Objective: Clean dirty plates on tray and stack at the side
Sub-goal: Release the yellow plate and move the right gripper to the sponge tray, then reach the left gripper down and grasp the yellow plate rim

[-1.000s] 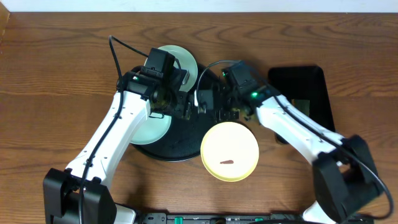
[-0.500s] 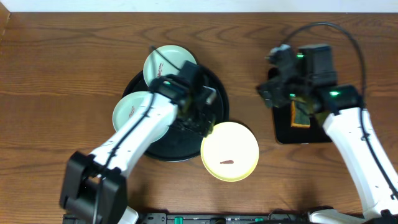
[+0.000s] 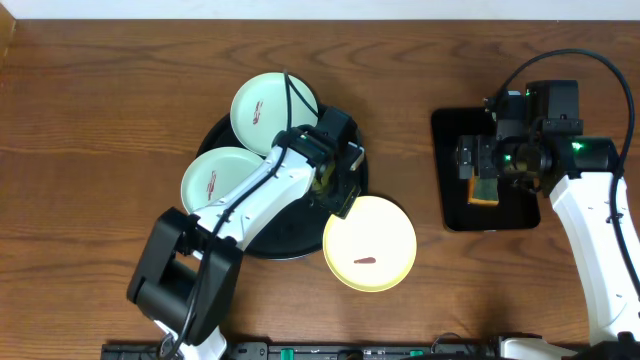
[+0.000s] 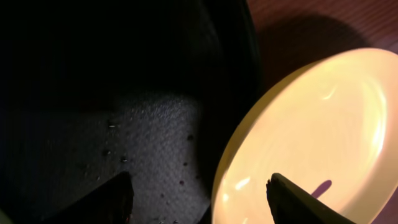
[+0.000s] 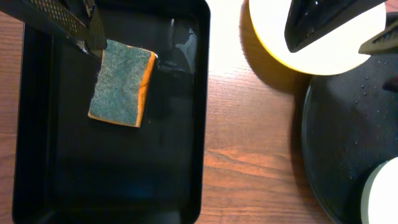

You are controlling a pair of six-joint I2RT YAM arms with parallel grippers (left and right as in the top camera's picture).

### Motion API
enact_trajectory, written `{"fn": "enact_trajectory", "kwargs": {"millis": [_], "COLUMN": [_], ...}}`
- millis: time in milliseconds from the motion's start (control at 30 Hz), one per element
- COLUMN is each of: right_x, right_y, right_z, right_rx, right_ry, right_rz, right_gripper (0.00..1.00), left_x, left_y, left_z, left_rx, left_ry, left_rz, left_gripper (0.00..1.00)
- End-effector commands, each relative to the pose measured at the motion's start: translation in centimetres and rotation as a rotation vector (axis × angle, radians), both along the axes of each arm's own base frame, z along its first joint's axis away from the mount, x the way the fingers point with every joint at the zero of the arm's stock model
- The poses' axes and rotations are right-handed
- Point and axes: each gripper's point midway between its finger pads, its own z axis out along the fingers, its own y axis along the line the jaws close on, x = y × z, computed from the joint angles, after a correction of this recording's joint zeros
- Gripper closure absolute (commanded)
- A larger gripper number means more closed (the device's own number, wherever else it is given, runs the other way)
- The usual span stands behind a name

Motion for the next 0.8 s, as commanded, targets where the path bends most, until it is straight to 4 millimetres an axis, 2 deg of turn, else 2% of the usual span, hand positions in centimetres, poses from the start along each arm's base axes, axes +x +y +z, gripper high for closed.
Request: {"fn": "enact_trajectory", "kwargs": {"millis": [0, 100, 700, 767], "right_x": [0.0, 0.0, 0.1, 0.1], "right_y": [-0.1, -0.1, -0.1, -0.1], "right_z": [0.5, 0.5, 0.5, 0.5], "right_rx": [0.011, 0.011, 0.01, 0.009], "right_ry": [-0.009, -0.009, -0.01, -0.011], "right_rz": [-0.018, -0.017, -0.015, -0.015], "right_gripper": [0.09, 0.09, 0.07, 0.07], "left_x": [-0.6, -1.0, -3.6, -3.4], "left_y": [-0.8, -0.6, -0.8, -0.6], "left_z": [-0.6, -1.1, -3.3, -3.4], "left_rx": [-0.031, -0.021, 0.006, 0.02], "left_ry": [0.043, 0.059, 0.094, 0.081], "left_rz": [-0.026, -0.027, -0.073, -0.071], "left_gripper": [0.35, 0.41, 0.48, 0.57]}}
